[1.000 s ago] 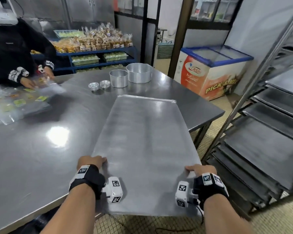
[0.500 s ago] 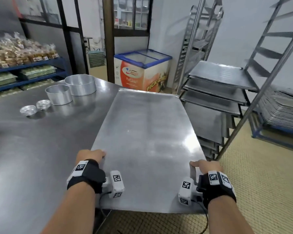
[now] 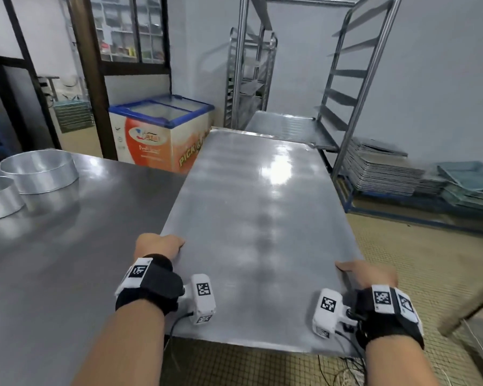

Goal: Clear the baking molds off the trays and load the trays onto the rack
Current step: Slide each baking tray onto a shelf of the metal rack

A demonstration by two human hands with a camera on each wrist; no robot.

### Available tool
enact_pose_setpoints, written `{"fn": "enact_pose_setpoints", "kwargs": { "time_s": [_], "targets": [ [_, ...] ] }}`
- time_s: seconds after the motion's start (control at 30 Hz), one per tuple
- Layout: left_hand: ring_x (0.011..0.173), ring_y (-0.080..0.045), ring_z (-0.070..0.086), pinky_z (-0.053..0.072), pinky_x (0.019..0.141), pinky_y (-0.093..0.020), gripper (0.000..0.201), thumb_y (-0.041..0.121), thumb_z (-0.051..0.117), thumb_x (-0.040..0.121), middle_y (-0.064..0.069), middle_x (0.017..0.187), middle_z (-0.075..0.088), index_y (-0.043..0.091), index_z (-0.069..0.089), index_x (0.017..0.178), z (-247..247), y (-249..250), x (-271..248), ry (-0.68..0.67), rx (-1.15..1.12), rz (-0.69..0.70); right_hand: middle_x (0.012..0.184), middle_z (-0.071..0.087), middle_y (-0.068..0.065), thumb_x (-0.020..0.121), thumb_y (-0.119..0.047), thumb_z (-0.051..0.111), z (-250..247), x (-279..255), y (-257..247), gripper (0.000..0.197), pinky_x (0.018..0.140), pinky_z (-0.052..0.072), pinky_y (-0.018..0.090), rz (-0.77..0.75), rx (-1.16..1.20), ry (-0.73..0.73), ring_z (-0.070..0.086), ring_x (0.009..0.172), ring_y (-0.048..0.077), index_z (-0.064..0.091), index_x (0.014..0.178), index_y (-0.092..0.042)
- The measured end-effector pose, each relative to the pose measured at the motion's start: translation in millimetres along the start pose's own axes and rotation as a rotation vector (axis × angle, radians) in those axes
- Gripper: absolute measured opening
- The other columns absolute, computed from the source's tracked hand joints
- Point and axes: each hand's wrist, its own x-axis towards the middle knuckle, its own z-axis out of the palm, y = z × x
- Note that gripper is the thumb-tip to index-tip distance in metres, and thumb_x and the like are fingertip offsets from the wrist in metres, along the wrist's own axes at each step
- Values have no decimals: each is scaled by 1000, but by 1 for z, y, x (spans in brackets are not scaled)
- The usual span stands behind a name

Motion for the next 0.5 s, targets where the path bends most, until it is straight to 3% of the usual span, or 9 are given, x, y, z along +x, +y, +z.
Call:
{"fn": "enact_pose_setpoints", "kwargs": {
  "time_s": [0.07, 0.23, 0.3, 0.43, 0.5],
  "targets": [
    [70, -35, 70, 60, 76, -51, 29, 17, 78, 47, -12, 72, 70, 4, 66, 70, 17, 9, 8, -17, -28, 7, 85, 70, 20, 56, -19, 90, -8, 7, -9, 50, 77, 59, 51, 3, 12, 39, 69, 76, 38, 64, 89, 8],
    [76, -36, 70, 59, 79, -52, 30, 20, 85, 48, -11, 77, 71, 9, 64, 67, 57, 33, 23, -47, -82, 40, 83, 68, 22, 56, -16, 89, -17, 29, -30, 43, 74, 58, 59, -31, 58, 121, 69, 74, 42, 58, 78, 3],
    [79, -36, 70, 58, 81, -51, 29, 17, 87, 56, -8, 73, 68, 11, 60, 63, 72, 43, 28, -48, -85, 70, 83, 68, 24, 55, -17, 90, -16, 38, -40, 45, 73, 57, 60, -24, 78, 129, 69, 73, 44, 59, 80, 4],
    [77, -35, 69, 59, 79, -50, 26, 15, 86, 62, -7, 70, 66, 11, 60, 61, 100, 60, 43, -42, -67, 108, 90, 67, 21, 64, -17, 88, -13, 62, -60, 48, 76, 56, 41, -32, 71, 97, 66, 80, 37, 61, 93, 10],
    [73, -33, 70, 59, 77, -51, 22, 14, 85, 61, -11, 73, 70, 7, 65, 65, 114, 66, 53, -46, -55, 112, 95, 66, 22, 67, -12, 87, -10, 73, -68, 43, 83, 55, 43, -43, 97, 98, 66, 86, 38, 63, 98, 7]
  ]
}}
